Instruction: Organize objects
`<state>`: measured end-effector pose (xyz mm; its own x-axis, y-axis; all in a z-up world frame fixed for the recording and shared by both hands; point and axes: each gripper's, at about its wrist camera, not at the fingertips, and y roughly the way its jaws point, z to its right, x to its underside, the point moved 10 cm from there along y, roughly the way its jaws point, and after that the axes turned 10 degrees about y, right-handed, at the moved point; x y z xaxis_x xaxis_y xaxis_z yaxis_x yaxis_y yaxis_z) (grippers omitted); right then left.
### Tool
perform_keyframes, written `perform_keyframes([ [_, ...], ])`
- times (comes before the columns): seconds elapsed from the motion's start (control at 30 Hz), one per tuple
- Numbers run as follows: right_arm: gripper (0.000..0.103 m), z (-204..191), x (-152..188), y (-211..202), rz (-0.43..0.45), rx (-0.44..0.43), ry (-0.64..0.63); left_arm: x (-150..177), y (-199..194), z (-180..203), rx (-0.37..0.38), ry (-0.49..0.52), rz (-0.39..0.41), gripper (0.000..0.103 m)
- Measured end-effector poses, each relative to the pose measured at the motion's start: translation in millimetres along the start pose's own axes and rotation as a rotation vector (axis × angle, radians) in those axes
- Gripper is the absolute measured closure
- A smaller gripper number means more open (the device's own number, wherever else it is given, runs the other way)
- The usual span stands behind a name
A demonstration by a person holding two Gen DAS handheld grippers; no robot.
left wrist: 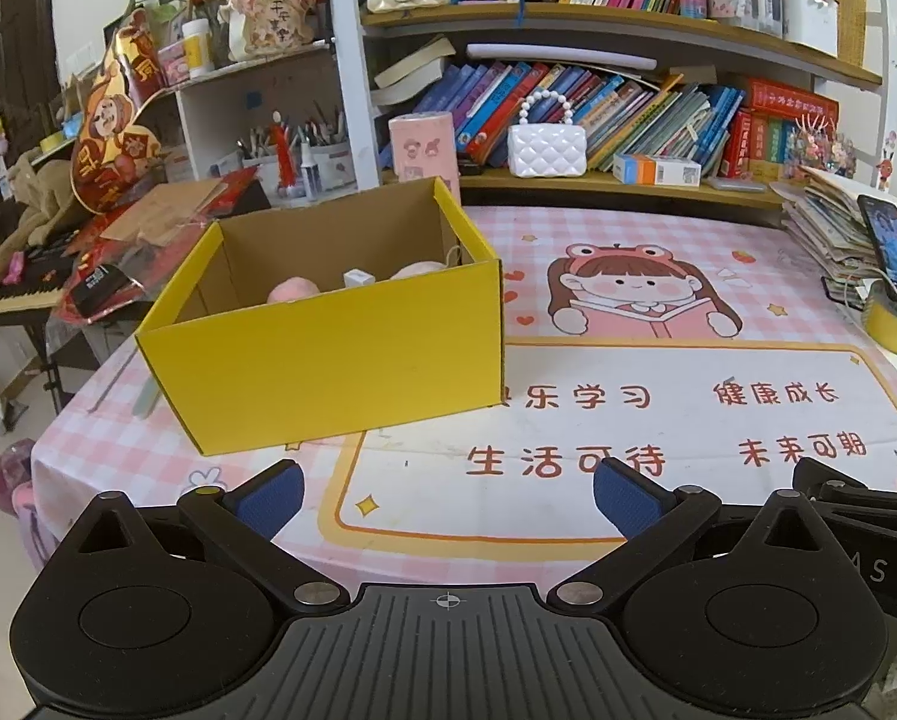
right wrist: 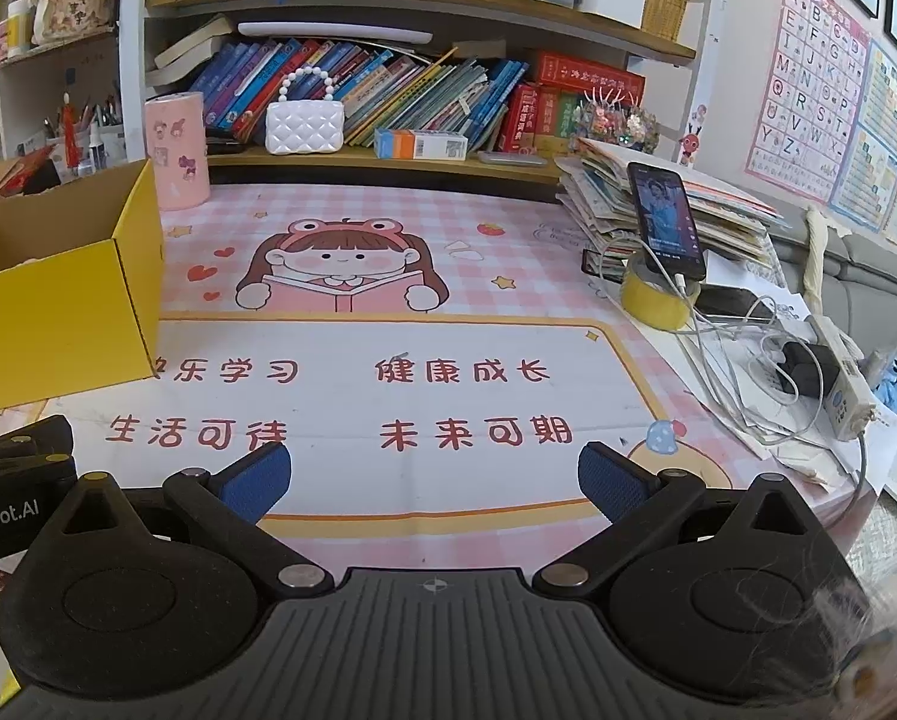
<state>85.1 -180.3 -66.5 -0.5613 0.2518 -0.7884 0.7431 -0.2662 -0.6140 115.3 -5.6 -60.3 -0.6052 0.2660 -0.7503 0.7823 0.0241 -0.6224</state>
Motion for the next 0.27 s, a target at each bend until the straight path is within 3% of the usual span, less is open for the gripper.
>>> perform_keyframes([
  [0.27,0.0,-2.4,0.5,4.2,-0.012,-0.005,0.002,0.6,1.6,-1.4,0.0,-0.003,-0.001,0.0],
])
